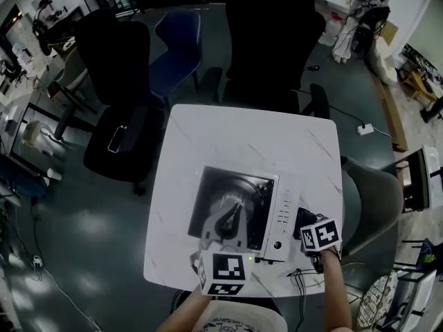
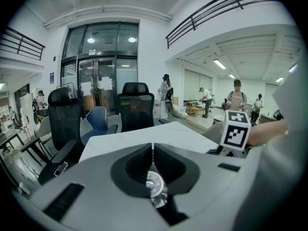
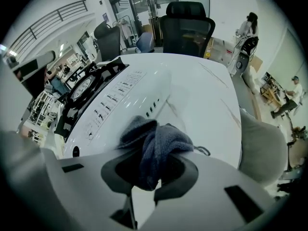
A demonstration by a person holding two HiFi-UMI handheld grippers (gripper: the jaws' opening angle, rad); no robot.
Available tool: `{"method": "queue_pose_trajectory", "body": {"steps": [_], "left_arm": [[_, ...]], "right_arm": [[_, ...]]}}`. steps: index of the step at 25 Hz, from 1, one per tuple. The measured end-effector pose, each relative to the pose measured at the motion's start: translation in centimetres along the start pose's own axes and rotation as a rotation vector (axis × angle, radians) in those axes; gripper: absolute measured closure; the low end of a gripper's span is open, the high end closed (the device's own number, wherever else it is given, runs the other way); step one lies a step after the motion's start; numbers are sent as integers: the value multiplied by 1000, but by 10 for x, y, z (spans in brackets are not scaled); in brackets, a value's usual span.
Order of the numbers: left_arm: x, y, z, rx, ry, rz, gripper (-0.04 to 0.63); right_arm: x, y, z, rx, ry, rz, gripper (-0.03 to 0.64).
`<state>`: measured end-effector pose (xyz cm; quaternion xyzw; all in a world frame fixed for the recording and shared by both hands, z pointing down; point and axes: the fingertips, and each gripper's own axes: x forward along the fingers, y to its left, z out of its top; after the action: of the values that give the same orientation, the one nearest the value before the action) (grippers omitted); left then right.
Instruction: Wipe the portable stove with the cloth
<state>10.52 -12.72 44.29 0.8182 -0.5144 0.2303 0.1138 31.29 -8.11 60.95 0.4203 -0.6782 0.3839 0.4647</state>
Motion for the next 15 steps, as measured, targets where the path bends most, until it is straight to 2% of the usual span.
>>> {"method": "queue_pose_trajectory", "body": {"steps": [15], "left_arm": [[-22, 27, -10, 32, -6, -84, 572]], "right_arm": [[-19, 34, -60, 92, 63, -57, 542]]}}
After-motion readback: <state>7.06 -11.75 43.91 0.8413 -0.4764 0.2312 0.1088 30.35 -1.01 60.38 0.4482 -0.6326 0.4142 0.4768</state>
